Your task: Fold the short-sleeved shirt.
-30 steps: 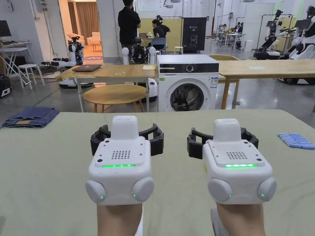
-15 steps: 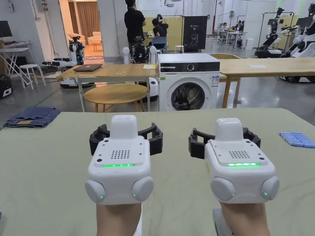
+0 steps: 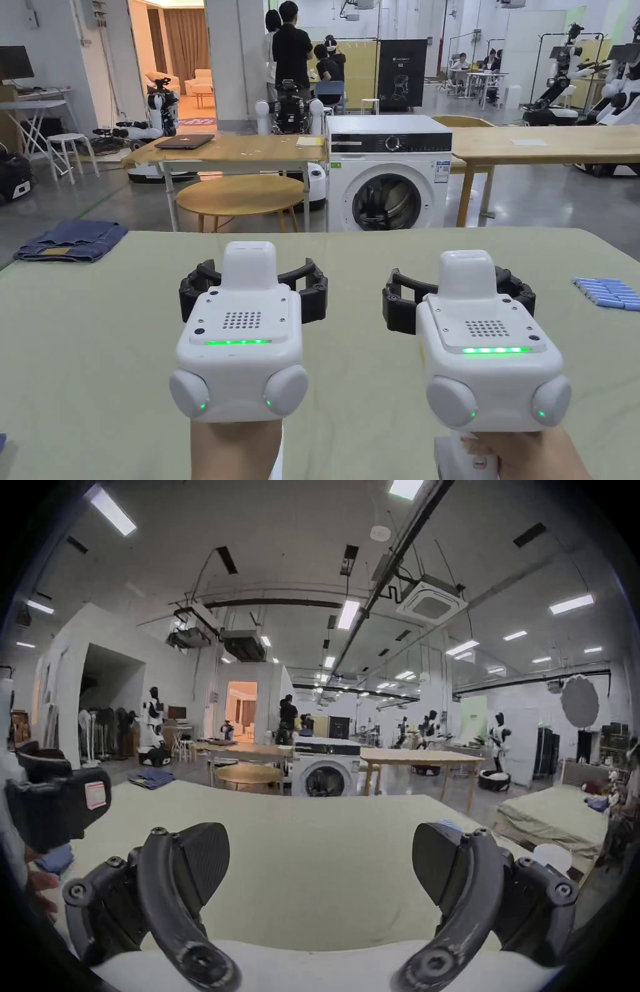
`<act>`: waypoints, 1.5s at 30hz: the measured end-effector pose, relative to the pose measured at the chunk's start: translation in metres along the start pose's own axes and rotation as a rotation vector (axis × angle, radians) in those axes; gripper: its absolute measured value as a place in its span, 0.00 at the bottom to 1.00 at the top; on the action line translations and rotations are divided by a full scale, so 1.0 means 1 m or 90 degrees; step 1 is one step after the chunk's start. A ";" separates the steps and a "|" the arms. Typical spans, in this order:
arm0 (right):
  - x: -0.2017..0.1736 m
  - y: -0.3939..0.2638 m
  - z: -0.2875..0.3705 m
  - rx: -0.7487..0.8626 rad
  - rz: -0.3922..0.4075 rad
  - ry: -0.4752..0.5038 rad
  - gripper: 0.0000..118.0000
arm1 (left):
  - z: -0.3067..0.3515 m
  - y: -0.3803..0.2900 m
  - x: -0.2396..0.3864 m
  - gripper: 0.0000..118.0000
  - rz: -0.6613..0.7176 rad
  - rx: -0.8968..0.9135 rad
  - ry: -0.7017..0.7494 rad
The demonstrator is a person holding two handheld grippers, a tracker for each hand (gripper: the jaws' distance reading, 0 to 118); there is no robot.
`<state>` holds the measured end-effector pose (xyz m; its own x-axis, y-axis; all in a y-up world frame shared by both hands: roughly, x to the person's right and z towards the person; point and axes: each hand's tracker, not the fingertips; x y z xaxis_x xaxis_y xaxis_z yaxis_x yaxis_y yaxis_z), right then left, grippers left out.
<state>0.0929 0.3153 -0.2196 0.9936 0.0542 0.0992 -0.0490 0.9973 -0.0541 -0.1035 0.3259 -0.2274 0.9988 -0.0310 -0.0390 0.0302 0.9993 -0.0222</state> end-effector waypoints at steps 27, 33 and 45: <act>-0.006 -0.003 0.005 -0.002 0.005 -0.048 0.92 | -0.002 -0.001 -0.002 0.93 0.005 -0.006 0.002; -0.001 0.005 0.011 -0.012 -0.025 -0.019 0.92 | -0.002 -0.001 -0.003 0.93 0.007 -0.003 0.003; -0.004 0.002 0.010 -0.008 -0.010 -0.030 0.92 | -0.003 -0.004 -0.003 0.93 0.007 -0.007 0.004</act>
<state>0.0876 0.3180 -0.2100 0.9882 0.0403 0.1475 -0.0312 0.9975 -0.0639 -0.1067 0.3221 -0.2305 0.9988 -0.0197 -0.0459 0.0182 0.9993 -0.0329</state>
